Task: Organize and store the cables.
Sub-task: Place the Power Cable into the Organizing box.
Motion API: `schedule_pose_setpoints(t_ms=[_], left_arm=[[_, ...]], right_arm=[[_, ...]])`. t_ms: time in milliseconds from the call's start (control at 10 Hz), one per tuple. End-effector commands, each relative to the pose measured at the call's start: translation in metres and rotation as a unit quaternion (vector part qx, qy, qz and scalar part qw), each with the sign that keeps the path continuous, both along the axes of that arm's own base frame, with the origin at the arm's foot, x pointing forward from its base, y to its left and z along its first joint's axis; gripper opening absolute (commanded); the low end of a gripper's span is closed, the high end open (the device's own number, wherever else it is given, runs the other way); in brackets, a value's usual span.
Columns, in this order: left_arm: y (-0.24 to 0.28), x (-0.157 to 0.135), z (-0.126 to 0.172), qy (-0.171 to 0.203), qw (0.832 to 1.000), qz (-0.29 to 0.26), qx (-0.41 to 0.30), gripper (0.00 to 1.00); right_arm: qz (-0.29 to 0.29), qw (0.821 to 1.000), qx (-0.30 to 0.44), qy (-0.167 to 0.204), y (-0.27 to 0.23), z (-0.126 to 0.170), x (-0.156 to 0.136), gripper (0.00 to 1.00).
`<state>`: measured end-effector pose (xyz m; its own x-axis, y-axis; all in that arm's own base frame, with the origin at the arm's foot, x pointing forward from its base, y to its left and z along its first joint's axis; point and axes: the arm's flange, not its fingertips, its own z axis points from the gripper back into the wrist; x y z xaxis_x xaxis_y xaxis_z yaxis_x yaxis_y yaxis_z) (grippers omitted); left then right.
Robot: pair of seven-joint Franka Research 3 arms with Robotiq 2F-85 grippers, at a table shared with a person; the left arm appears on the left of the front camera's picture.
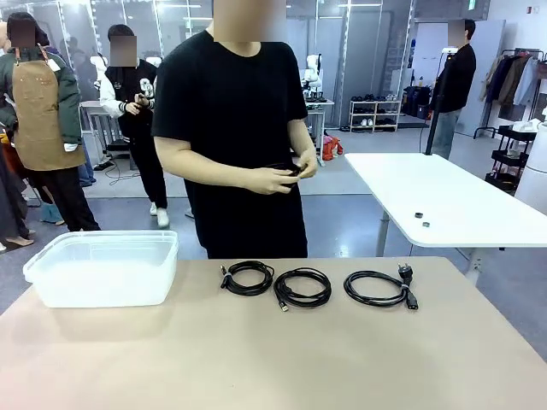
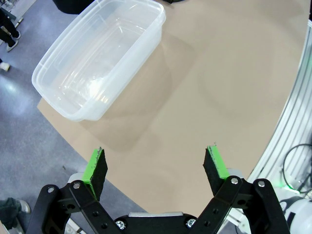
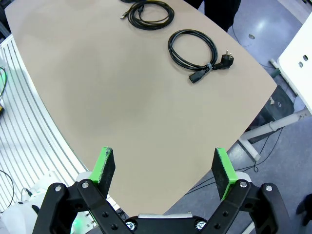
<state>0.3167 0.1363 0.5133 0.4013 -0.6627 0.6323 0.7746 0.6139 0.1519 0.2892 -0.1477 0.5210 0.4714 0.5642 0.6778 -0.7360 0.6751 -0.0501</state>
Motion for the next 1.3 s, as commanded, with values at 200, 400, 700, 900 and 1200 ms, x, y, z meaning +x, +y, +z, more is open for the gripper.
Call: schedule_pose_setpoints(t_ms=[200, 400, 700, 900, 1200], left_arm=[[0.0, 0.0, 0.0, -0.001, 1.0, -0.004, 0.002, 1.0], [0.0, 0.0, 0.0, -0.001, 1.0, -0.004, 0.002, 1.0], [0.0, 0.0, 0.0, -0.001, 1.0, -0.004, 0.002, 1.0], [0.0, 0.0, 0.0, -0.001, 1.0, -0.004, 0.002, 1.0], [0.0, 0.0, 0.0, -0.001, 1.0, -0.004, 0.002, 1.0]], right_arm=[[0.0, 1.0, 0.001, 0.001, 0.0, -0.001, 0.0, 1.0], [-0.044, 0.997, -0.016, 0.054, 0.015, 0.008, 0.025, 1.0], [-0.126, 0.979, -0.052, 0.148, 0.075, 0.016, 0.117, 1.0], [-0.186, 0.964, -0.055, 0.184, 0.103, 0.008, 0.174, 1.0], [-0.3, 0.925, -0.04, 0.23, 0.141, -0.043, 0.257, 1.0]])
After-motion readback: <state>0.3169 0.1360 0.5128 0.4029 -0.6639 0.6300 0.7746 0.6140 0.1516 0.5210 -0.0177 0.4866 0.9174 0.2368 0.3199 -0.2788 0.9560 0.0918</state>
